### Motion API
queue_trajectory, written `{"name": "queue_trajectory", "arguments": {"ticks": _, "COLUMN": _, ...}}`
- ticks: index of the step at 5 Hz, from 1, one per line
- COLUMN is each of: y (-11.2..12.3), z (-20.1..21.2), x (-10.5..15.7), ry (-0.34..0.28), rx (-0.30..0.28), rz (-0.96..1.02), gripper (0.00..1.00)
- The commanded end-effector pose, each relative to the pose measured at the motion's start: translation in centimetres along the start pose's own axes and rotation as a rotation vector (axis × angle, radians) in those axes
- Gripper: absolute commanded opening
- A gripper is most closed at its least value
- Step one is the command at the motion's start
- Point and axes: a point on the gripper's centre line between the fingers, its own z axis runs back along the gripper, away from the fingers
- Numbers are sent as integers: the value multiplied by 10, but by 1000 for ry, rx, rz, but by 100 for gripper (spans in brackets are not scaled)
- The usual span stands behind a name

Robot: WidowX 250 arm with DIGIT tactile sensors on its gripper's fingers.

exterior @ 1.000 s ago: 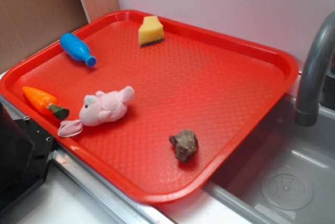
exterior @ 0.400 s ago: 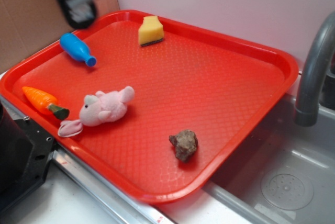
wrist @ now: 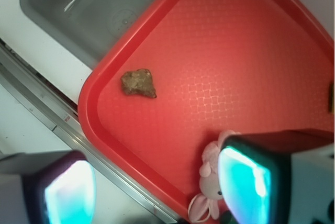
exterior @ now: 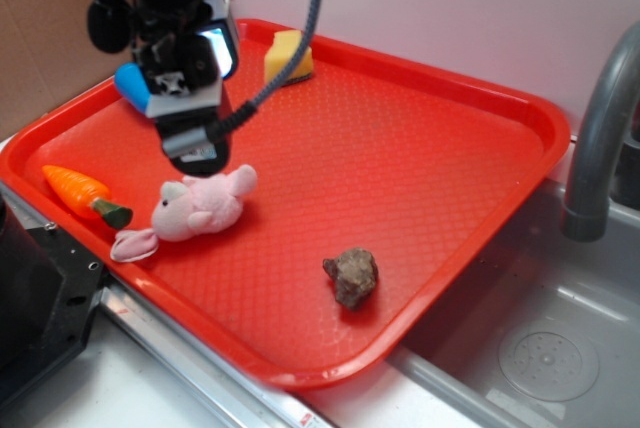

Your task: Grab the rock.

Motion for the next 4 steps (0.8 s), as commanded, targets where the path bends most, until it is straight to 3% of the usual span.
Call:
{"name": "queue_trajectory", "arguments": {"ticks": 1, "y": -9, "z": 7, "x": -3, "ry": -30, "rx": 1, "rz": -6, "gripper": 100}}
{"name": "queue_trajectory", "arguments": {"ticks": 2, "y": -9, "z": 7, "x": -3, "ry": -30, "rx": 1, "rz": -6, "gripper": 100}}
{"name": "queue_trajectory", "arguments": {"ticks": 4, "y": -2, "z": -52, "x": 14, "ry": -44, "rx": 59, "rz": -512, "gripper": 100}}
